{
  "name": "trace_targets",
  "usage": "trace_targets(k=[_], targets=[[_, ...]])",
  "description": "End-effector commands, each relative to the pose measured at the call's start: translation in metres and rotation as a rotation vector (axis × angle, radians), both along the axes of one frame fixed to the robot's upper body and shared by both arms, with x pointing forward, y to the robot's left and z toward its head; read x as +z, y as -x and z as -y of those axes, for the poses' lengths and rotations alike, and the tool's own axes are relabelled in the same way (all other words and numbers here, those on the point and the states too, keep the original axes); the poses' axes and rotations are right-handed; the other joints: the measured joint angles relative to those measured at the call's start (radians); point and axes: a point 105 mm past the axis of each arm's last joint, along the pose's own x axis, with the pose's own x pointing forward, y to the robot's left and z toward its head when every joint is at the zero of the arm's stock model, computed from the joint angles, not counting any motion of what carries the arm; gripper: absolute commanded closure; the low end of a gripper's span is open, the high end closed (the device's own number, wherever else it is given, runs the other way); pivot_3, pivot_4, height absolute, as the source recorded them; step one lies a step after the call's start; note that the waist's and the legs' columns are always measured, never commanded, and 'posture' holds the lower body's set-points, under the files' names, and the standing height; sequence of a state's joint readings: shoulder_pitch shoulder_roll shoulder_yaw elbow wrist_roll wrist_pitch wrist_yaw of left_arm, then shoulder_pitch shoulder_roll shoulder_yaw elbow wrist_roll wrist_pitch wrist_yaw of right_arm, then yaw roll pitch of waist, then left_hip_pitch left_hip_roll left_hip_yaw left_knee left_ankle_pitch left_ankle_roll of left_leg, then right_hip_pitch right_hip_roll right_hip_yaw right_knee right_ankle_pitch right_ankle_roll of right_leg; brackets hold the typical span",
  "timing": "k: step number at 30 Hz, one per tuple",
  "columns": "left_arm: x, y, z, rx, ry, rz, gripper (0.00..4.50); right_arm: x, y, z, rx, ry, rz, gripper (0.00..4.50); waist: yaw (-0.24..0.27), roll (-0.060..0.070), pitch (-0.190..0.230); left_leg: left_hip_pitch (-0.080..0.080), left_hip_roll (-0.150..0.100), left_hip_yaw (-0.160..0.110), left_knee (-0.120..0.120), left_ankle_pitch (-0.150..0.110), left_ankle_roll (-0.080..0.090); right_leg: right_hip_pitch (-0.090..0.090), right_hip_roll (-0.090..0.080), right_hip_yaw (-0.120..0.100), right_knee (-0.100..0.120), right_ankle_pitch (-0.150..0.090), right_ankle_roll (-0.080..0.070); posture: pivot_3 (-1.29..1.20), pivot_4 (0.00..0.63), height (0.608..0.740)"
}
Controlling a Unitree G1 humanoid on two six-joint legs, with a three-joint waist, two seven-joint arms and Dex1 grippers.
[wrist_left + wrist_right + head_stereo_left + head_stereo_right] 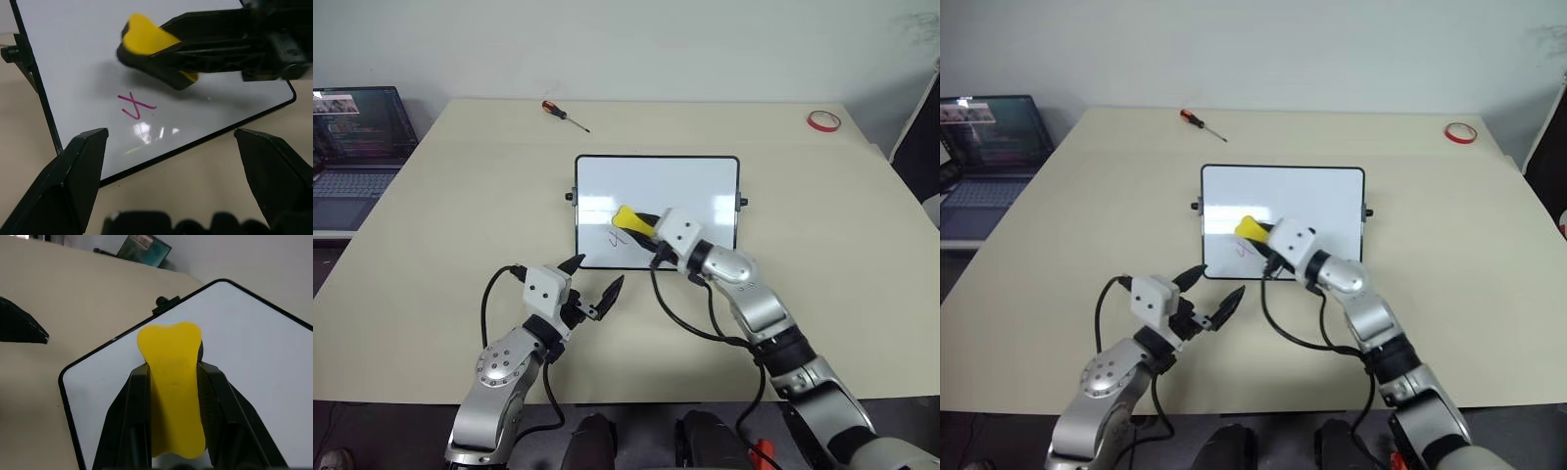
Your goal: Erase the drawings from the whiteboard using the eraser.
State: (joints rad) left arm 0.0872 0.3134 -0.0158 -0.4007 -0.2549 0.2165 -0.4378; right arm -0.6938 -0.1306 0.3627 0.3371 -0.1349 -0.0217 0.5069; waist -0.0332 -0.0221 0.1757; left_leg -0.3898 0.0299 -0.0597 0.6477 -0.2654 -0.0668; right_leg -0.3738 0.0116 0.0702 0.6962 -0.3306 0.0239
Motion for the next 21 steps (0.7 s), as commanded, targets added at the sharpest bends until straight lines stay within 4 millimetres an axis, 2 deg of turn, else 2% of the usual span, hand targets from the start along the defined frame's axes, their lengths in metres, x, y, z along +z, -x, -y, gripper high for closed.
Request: trace_targets(k=[1,6,10,14,18,21], targets=[[0.015,0.004,0.007,-0.010,0.006,0.056,0.00,-0.001,-0.013,-0.014,-0.032,0.094,0.055,3.52,0.000,0.000,0.000,0.000,0.000,0.000,0.000,0.000,0.000,0.000,0.000,0.000,0.000,0.000,0.000,0.00,0.150,0.740],[0.017,0.003,0.009,-0.004,0.011,0.063,0.00,-0.005,-0.031,-0.023,-0.094,0.188,0.079,3.52,-0.002,0.000,0.000,0.004,0.000,0.001,0.000,0.000,0.000,0.001,0.000,0.001,0.002,0.000,0.000,0.00,0.150,0.740],[0.015,0.006,0.009,-0.001,0.014,0.058,0.00,-0.004,-0.040,-0.016,-0.136,0.205,0.087,3.52,-0.001,-0.001,-0.001,0.008,0.000,0.000,0.000,0.000,0.000,0.005,0.000,0.001,0.003,0.000,0.000,0.00,0.150,0.740],[0.013,0.007,0.009,0.001,0.016,0.055,0.00,-0.030,-0.031,-0.010,-0.079,0.292,0.012,3.52,0.003,-0.001,-0.002,0.008,-0.001,-0.001,0.000,0.000,0.000,0.006,0.000,0.001,0.003,0.000,-0.001,0.00,0.150,0.740],[0.014,0.005,0.009,0.001,0.015,0.059,0.00,-0.070,-0.003,-0.007,0.021,0.390,-0.123,3.52,0.002,0.000,-0.007,0.008,-0.001,-0.003,0.000,0.000,0.000,0.006,-0.001,0.000,0.002,0.000,-0.001,0.00,0.150,0.740],[0.014,0.005,0.008,0.001,0.014,0.059,0.00,-0.075,0.002,0.000,0.016,0.393,-0.158,3.52,0.000,0.001,-0.009,0.009,0.000,-0.003,0.000,0.000,0.000,0.007,-0.001,0.001,0.003,0.000,-0.001,0.00,0.150,0.740]])
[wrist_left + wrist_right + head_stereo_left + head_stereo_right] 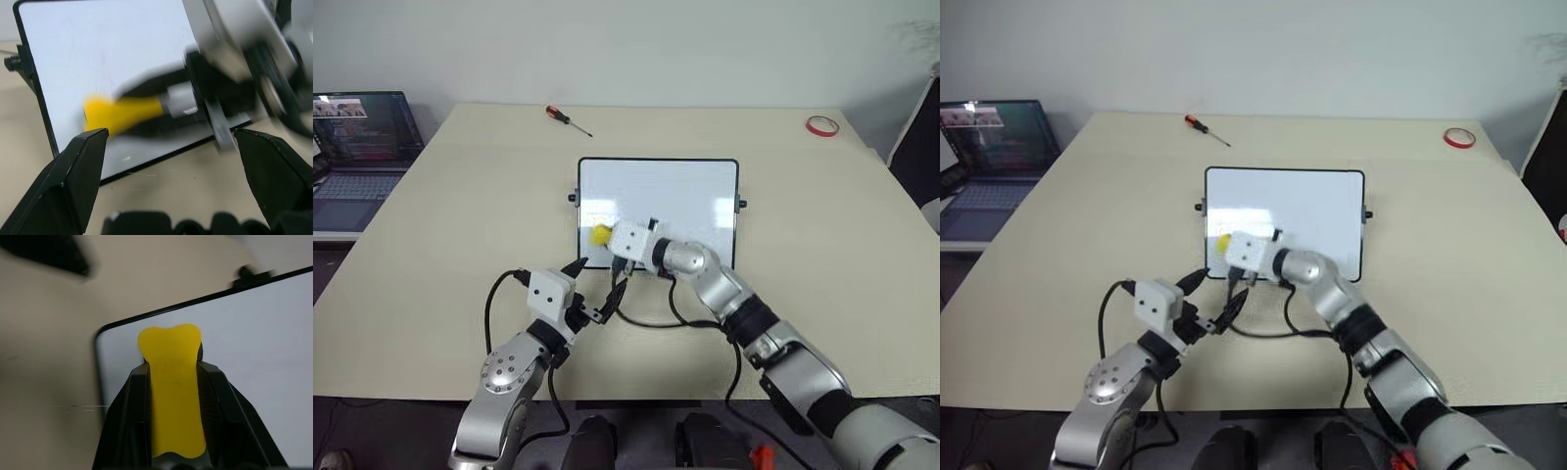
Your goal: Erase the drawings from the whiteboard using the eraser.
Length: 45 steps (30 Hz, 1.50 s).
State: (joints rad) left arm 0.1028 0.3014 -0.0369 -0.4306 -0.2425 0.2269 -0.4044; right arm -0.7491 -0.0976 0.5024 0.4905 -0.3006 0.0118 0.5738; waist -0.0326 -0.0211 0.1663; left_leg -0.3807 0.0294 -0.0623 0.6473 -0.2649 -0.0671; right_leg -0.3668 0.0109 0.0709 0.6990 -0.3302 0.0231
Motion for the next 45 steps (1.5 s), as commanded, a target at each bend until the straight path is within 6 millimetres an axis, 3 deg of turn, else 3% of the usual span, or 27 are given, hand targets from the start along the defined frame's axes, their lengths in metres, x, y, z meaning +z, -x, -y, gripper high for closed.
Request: trace_targets(k=[1,7,13,16,18,22,25,29,35,40,45], targets=[[0.013,0.002,0.003,-0.013,0.009,0.057,0.00,-0.023,-0.006,0.027,-0.093,0.089,-0.085,3.52,-0.001,0.000,0.000,0.000,0.000,0.000,0.000,0.000,0.000,0.000,0.000,0.000,0.001,0.000,0.000,0.00,0.150,0.740],[0.014,0.001,0.007,-0.024,0.013,0.058,0.00,0.015,-0.039,0.042,-0.241,-0.012,0.041,3.52,0.002,0.001,0.000,0.004,-0.001,-0.004,0.000,0.002,-0.001,0.007,0.001,-0.002,-0.001,0.000,-0.001,0.00,0.150,0.740],[0.014,0.002,0.007,-0.032,0.013,0.053,0.00,0.042,-0.055,0.049,-0.335,-0.105,0.150,3.52,0.002,0.001,0.000,0.012,-0.002,-0.003,-0.001,0.004,0.000,0.015,0.001,-0.002,-0.002,0.000,-0.001,0.00,0.150,0.740],[0.013,0.002,0.004,-0.029,0.006,0.052,0.00,0.038,-0.054,0.048,-0.326,-0.099,0.152,3.52,0.000,0.001,0.000,0.012,-0.002,-0.003,-0.002,0.003,0.000,0.014,0.001,-0.001,-0.002,0.000,-0.001,0.00,0.150,0.740],[0.013,0.002,0.002,-0.028,0.003,0.053,0.00,0.026,-0.047,0.044,-0.279,-0.064,0.110,3.52,0.000,0.001,0.000,0.012,-0.001,-0.003,-0.002,0.003,0.000,0.014,0.001,-0.001,-0.002,0.000,-0.001,0.00,0.150,0.740],[0.011,0.005,0.003,-0.031,0.003,0.047,0.00,-0.021,-0.017,0.037,-0.091,0.139,-0.034,3.52,-0.001,0.001,0.000,0.013,-0.001,-0.003,-0.003,0.003,0.000,0.015,0.001,0.000,-0.003,0.000,-0.001,0.00,0.150,0.740],[0.010,0.005,0.001,-0.027,0.000,0.046,0.00,-0.029,-0.011,0.042,-0.080,0.167,-0.060,3.52,-0.003,0.001,0.000,0.015,-0.001,-0.002,-0.004,0.003,0.000,0.016,0.001,0.000,-0.004,0.000,-0.001,0.00,0.150,0.740],[0.010,0.004,-0.002,-0.020,-0.003,0.049,0.00,-0.028,-0.011,0.043,-0.082,0.167,-0.058,3.52,-0.001,0.002,0.001,0.015,0.000,-0.003,-0.004,0.003,0.000,0.016,0.001,0.000,-0.004,0.000,-0.001,0.00,0.150,0.740],[0.009,0.004,-0.001,-0.025,-0.007,0.049,0.00,0.014,-0.040,0.045,-0.235,-0.001,0.070,3.52,-0.002,0.002,0.002,0.015,0.000,-0.003,-0.004,0.003,0.000,0.016,0.001,0.000,-0.005,0.000,-0.001,0.00,0.150,0.740],[0.010,0.003,0.000,-0.030,-0.006,0.051,0.00,0.043,-0.053,0.048,-0.306,-0.114,0.177,3.52,0.001,0.003,0.005,0.015,0.000,-0.004,-0.003,0.004,-0.001,0.015,0.002,0.000,-0.005,-0.001,-0.001,0.00,0.150,0.740],[0.011,0.003,0.001,-0.034,-0.006,0.053,0.00,0.042,-0.051,0.052,-0.304,-0.136,0.171,3.52,-0.001,0.003,0.005,0.012,0.000,-0.003,-0.006,0.004,-0.001,0.014,0.002,0.000,-0.010,0.000,-0.002,0.00,0.150,0.740]])
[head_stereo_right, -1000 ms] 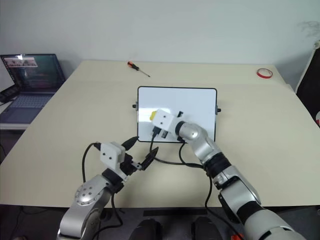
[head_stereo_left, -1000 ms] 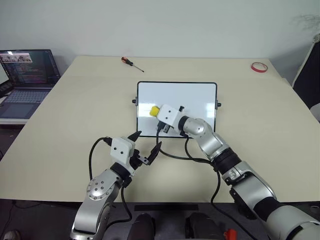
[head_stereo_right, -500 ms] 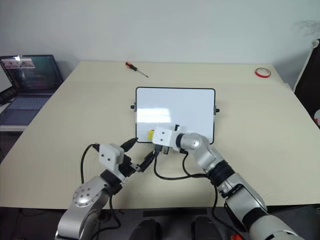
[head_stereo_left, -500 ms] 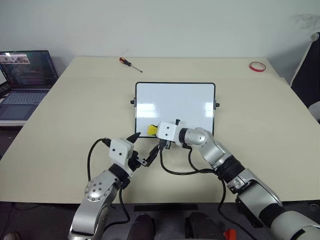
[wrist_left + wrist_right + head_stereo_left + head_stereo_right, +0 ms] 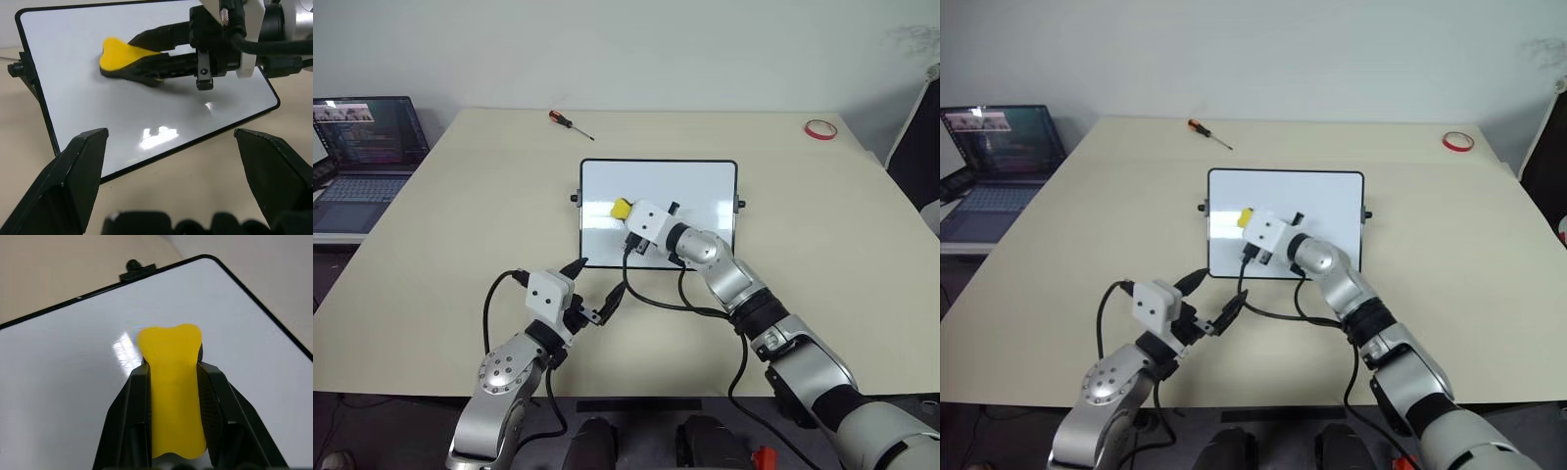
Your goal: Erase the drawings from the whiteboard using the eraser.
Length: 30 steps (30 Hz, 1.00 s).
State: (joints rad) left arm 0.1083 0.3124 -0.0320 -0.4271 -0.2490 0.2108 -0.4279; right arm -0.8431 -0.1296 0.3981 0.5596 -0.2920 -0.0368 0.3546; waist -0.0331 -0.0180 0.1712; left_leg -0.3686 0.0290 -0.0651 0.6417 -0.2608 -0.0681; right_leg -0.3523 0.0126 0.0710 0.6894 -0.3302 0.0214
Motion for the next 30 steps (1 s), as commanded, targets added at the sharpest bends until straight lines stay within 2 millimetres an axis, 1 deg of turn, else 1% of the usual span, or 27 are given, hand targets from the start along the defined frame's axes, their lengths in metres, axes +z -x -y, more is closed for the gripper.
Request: trace_targets(k=[1,4,6,9,11,13,14,15,17,18,21,22,23,26,30], targets=[[0.011,0.000,0.002,-0.015,0.001,0.047,0.00,-0.007,-0.007,0.021,-0.071,-0.020,-0.027,3.52,0.000,0.000,0.000,-0.001,0.000,0.000,-0.001,0.000,0.000,-0.001,0.000,0.000,-0.001,0.000,0.000,0.00,0.150,0.740],[0.012,-0.001,0.004,-0.021,0.000,0.052,0.00,-0.002,0.004,0.016,0.001,-0.114,-0.045,3.52,0.001,0.000,0.000,-0.002,0.000,-0.001,-0.001,0.000,0.000,-0.001,0.000,-0.001,-0.002,0.000,0.000,0.00,0.150,0.740],[0.017,-0.005,0.003,-0.024,-0.004,0.074,0.00,0.008,0.017,0.023,0.054,-0.199,-0.073,3.52,0.004,0.001,0.001,-0.004,0.000,-0.002,-0.001,0.000,0.000,-0.001,-0.001,-0.002,-0.003,0.000,0.000,0.00,0.150,0.740],[0.021,-0.009,0.002,-0.035,-0.014,0.093,0.00,0.018,0.028,0.039,0.061,-0.237,-0.091,3.52,0.003,0.002,0.001,-0.014,0.000,-0.006,0.000,0.000,0.000,-0.007,-0.001,-0.006,-0.007,0.001,0.001,0.00,0.150,0.740],[0.023,-0.014,0.003,-0.061,-0.028,0.106,0.00,0.030,0.036,0.065,0.010,-0.259,-0.074,3.52,0.003,0.002,0.001,-0.020,0.000,-0.005,0.000,0.000,0.000,-0.013,-0.002,-0.006,-0.007,0.002,0.001,0.00,0.150,0.740],[0.026,-0.019,0.003,-0.086,-0.040,0.120,0.00,0.037,0.044,0.091,-0.066,-0.264,-0.064,3.52,0.007,0.002,0.001,-0.031,0.000,-0.007,0.001,0.000,-0.001,-0.022,-0.002,-0.008,-0.006,0.002,0.001,0.00,0.150,0.740],[0.028,-0.023,0.004,-0.104,-0.041,0.130,0.00,0.039,0.049,0.106,-0.119,-0.270,-0.067,3.52,0.008,0.002,0.001,-0.032,0.000,-0.008,0.001,0.000,-0.001,-0.023,-0.002,-0.009,-0.007,0.002,0.001,0.00,0.150,0.740],[0.030,-0.025,0.005,-0.116,-0.041,0.137,0.00,0.040,0.053,0.115,-0.153,-0.273,-0.071,3.52,0.010,0.002,0.002,-0.032,0.000,-0.008,0.000,0.000,-0.001,-0.023,-0.002,-0.009,-0.008,0.002,0.001,0.00,0.150,0.740],[0.038,-0.031,0.017,-0.238,-0.038,0.159,0.00,0.039,0.066,0.156,-0.318,-0.272,-0.087,3.52,0.013,0.002,0.002,-0.033,0.000,-0.007,-0.001,-0.001,-0.001,-0.023,-0.003,-0.009,-0.010,0.001,0.001,0.00,0.150,0.740],[0.041,-0.032,0.022,-0.282,-0.034,0.165,0.00,0.039,0.071,0.167,-0.368,-0.270,-0.093,3.52,0.016,0.002,0.002,-0.033,-0.001,-0.008,-0.002,-0.001,-0.001,-0.023,-0.003,-0.009,-0.010,0.001,0.001,0.00,0.150,0.740],[0.046,-0.034,0.036,-0.410,-0.032,0.172,0.00,0.039,0.085,0.192,-0.487,-0.265,-0.103,3.52,0.013,0.003,0.002,-0.031,-0.002,-0.006,-0.001,-0.001,-0.001,-0.022,-0.003,-0.008,-0.009,0.001,0.001,0.00,0.150,0.740],[0.047,-0.034,0.039,-0.438,-0.035,0.174,0.00,0.039,0.088,0.197,-0.513,-0.266,-0.106,3.52,0.007,0.003,0.002,-0.031,-0.002,-0.006,-0.001,-0.001,-0.001,-0.022,-0.003,-0.008,-0.009,0.001,0.001,0.00,0.150,0.740],[0.047,-0.035,0.046,-0.506,-0.053,0.181,0.00,0.035,0.094,0.211,-0.579,-0.264,-0.109,3.52,0.003,0.003,0.002,-0.030,-0.002,-0.005,-0.001,-0.001,-0.001,-0.022,-0.003,-0.007,-0.009,0.001,0.001,0.00,0.150,0.740],[0.045,-0.034,0.062,-0.673,-0.102,0.189,0.00,0.026,0.110,0.239,-0.722,-0.268,-0.132,3.52,0.004,0.003,0.002,-0.030,-0.003,-0.003,-0.001,0.000,-0.001,-0.021,0.002,-0.008,-0.008,0.001,0.001,0.00,0.150,0.740],[0.042,-0.033,0.076,-0.807,-0.145,0.201,0.00,0.013,0.122,0.254,-0.822,-0.323,-0.205,3.52,-0.002,0.003,0.002,-0.030,-0.003,0.000,-0.001,0.000,-0.001,-0.022,0.003,-0.007,-0.008,0.001,0.001,0.00,0.150,0.740]])
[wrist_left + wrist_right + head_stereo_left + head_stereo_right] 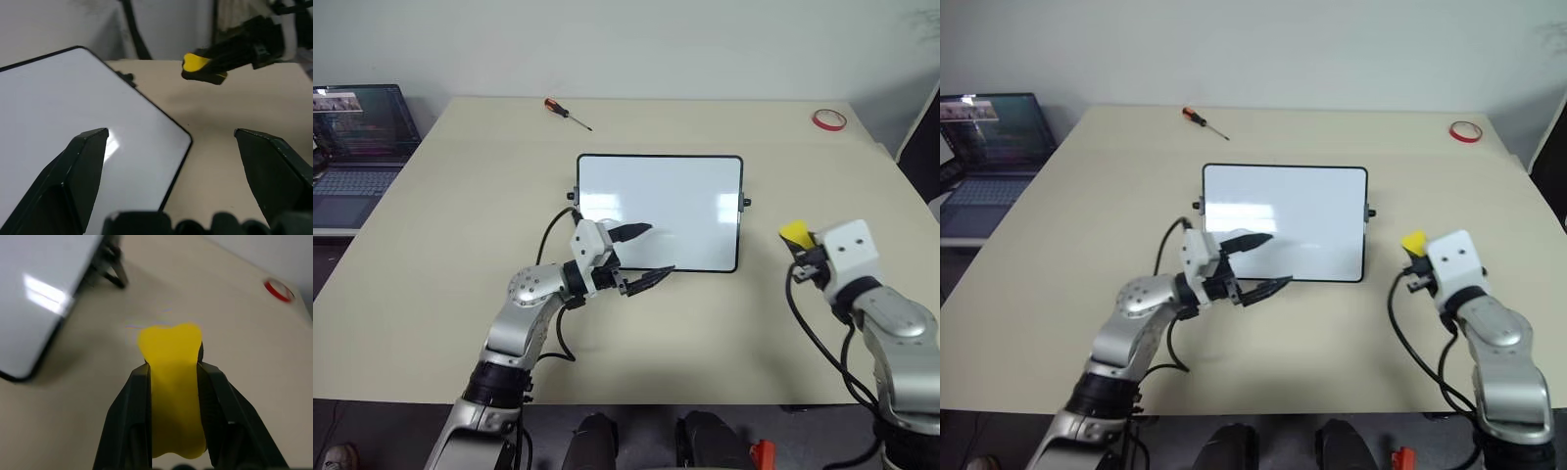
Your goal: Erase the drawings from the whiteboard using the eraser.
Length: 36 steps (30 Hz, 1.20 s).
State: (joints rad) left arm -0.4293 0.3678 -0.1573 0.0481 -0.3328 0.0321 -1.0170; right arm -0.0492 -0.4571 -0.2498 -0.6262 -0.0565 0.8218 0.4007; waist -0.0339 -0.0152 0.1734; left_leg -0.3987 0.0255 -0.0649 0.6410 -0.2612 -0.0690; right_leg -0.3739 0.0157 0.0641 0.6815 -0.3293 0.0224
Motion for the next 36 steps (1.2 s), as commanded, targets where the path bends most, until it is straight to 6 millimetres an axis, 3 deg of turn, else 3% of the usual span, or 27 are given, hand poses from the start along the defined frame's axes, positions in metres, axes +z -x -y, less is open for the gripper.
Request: trace_targets(k=[1,5,12,24,28,34,36], targets=[[0.003,0.005,0.013,-0.129,-0.029,0.053,0.00,0.007,0.011,0.009,-0.081,-0.055,0.014,3.52,-0.002,0.000,0.000,0.000,0.000,0.001,0.000,0.000,0.000,0.000,0.000,0.000,0.000,0.000,0.000,0.00,0.150,0.740],[-0.005,0.009,0.036,-0.301,-0.087,0.073,0.00,-0.021,0.016,0.022,-0.192,-0.205,-0.084,3.52,0.004,0.000,0.000,0.000,-0.001,0.001,0.001,0.000,0.000,0.000,0.001,0.000,0.000,0.000,0.000,0.00,0.150,0.740],[-0.013,0.013,0.059,-0.408,-0.110,0.098,0.00,-0.043,0.014,0.016,-0.241,-0.365,-0.155,3.52,0.001,0.000,0.000,0.000,-0.002,0.001,0.001,0.000,0.001,0.000,0.001,0.001,0.001,0.000,0.000,0.00,0.150,0.740],[-0.016,0.013,0.050,-0.374,-0.135,0.098,0.00,-0.048,0.007,0.009,-0.215,-0.395,-0.181,3.52,0.001,0.000,0.000,0.000,-0.001,0.001,0.002,0.000,0.001,0.000,0.001,0.001,0.002,0.000,0.000,0.00,0.150,0.740],[-0.015,0.016,0.048,-0.369,-0.137,0.098,0.00,-0.047,0.005,0.010,-0.208,-0.398,-0.183,2.33,0.001,0.000,0.000,0.000,-0.001,0.001,0.003,0.000,0.001,0.000,0.001,0.001,0.003,0.000,0.000,0.00,0.150,0.740],[-0.013,0.016,0.047,-0.362,-0.141,0.093,0.00,-0.042,0.002,0.015,-0.209,-0.383,-0.168,0.20,0.002,0.001,0.000,0.000,-0.001,0.001,0.003,0.000,0.001,0.000,0.001,0.001,0.003,0.000,0.000,0.00,0.150,0.740],[-0.013,0.015,0.046,-0.361,-0.144,0.092,0.00,-0.039,0.000,0.015,-0.208,-0.379,-0.159,0.02,0.002,0.001,0.000,0.000,-0.001,0.001,0.003,0.000,0.001,0.000,0.001,0.001,0.004,0.000,0.000,0.00,0.150,0.740]])
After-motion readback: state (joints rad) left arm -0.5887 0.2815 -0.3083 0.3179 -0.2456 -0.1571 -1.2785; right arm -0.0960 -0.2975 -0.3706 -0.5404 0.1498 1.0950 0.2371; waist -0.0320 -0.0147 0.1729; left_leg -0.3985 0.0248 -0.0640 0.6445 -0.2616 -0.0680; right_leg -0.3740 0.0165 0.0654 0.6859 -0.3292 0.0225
